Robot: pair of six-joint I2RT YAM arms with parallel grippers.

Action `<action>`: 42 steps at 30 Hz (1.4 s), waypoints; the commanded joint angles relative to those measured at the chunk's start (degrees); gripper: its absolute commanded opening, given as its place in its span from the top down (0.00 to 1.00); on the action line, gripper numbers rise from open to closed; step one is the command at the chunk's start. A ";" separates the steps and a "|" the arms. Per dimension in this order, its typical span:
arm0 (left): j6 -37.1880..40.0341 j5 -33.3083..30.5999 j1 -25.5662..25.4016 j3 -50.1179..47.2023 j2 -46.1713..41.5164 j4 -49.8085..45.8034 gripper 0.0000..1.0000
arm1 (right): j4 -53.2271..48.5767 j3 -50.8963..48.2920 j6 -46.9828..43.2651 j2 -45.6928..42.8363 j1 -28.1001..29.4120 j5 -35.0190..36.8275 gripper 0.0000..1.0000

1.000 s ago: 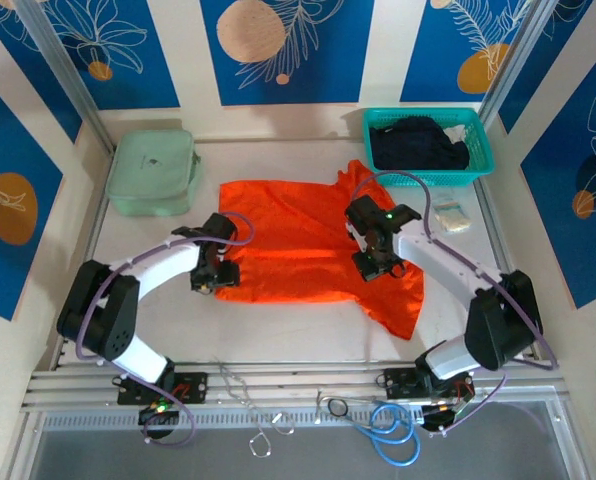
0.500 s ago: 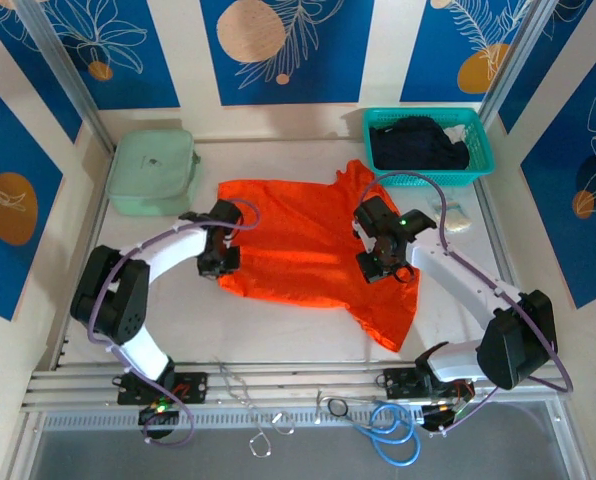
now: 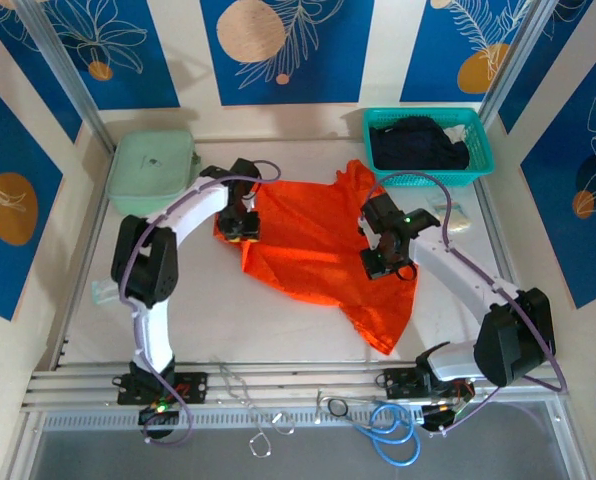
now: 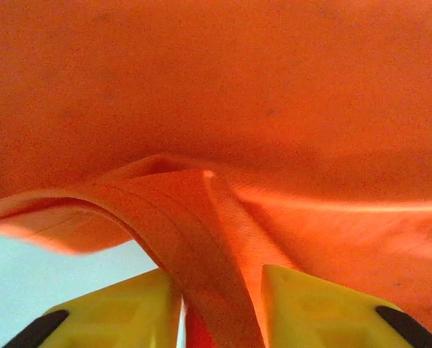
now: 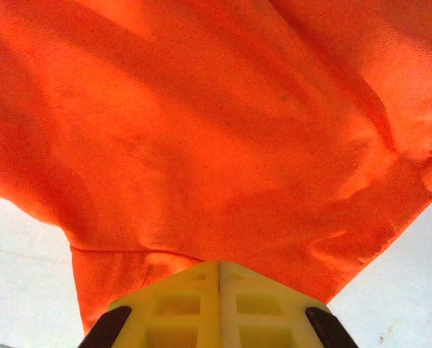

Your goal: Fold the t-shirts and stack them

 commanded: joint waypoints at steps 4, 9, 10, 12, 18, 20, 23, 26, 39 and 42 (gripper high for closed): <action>-5.87 17.61 -0.45 4.44 4.34 10.98 0.58 | 2.42 -0.30 2.77 -0.02 -0.08 -3.61 1.00; -7.58 15.52 0.14 0.92 2.41 16.58 0.58 | 4.81 -0.08 6.44 -1.84 1.86 -7.19 1.00; -7.97 14.76 0.32 -0.86 0.69 18.16 0.56 | 5.60 -0.17 7.01 -2.56 2.70 -7.82 1.00; -8.32 12.06 0.60 -3.68 -3.27 19.13 0.50 | 6.69 -0.35 8.39 -3.83 3.61 -8.92 1.00; -5.61 -0.93 0.76 -8.41 -15.00 10.96 0.44 | 7.63 0.05 11.09 -5.29 4.23 -12.85 1.00; -4.65 -2.91 1.02 -9.96 -17.00 8.88 0.44 | 7.35 0.46 11.47 -5.00 4.48 -13.49 0.99; -3.21 -1.89 1.22 -12.94 -17.28 9.33 0.54 | 6.95 1.05 11.96 -3.96 5.00 -13.92 1.00; -2.34 2.80 1.21 -15.60 -14.82 13.10 0.65 | 6.59 1.67 12.42 -2.64 5.42 -13.98 1.00; -3.43 2.41 1.49 -15.63 -7.84 18.95 0.66 | 4.92 2.60 12.91 -0.72 7.66 -13.19 1.00; -3.21 2.56 1.65 -15.38 -6.95 19.52 0.64 | 4.91 2.42 13.03 -0.48 7.75 -13.35 1.00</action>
